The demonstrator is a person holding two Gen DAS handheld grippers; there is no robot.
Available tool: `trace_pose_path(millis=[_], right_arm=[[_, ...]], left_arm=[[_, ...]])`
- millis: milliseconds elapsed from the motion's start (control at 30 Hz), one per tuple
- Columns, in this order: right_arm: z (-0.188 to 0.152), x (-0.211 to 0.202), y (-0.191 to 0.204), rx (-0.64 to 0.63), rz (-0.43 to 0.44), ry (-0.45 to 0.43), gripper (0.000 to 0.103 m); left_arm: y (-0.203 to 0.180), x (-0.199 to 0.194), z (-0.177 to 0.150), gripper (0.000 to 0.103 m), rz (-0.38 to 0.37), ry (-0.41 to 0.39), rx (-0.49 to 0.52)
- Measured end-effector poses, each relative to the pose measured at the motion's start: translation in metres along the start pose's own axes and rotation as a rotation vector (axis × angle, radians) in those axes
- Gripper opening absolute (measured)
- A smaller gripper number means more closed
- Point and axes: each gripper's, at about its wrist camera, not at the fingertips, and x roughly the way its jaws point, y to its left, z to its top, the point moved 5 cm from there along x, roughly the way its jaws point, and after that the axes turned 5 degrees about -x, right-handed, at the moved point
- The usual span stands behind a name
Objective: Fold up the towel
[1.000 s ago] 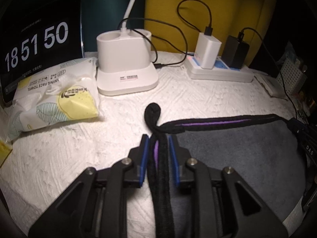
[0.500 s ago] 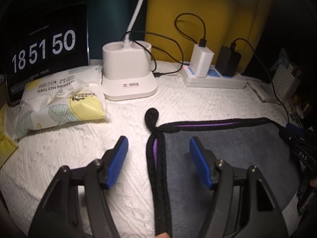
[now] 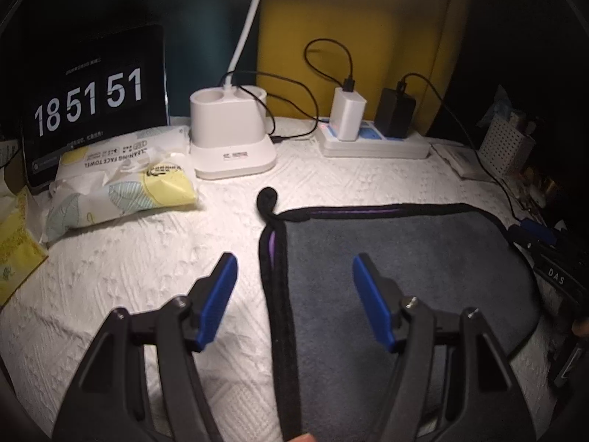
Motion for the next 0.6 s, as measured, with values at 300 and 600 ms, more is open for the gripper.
trace_pose_path(millis=[300, 600], right_arm=[[-0.009, -0.026, 0.005, 0.009, 0.003, -0.027, 0.037], [-0.018, -0.053, 0.013, 0.009, 0.011, -0.057, 0.037]], left_arm=[[-0.008, -0.031, -0.013, 0.067, -0.028, -0.031, 0.008], [-0.015, -0.061, -0.025, 0.067, -0.052, -0.068, 0.015]])
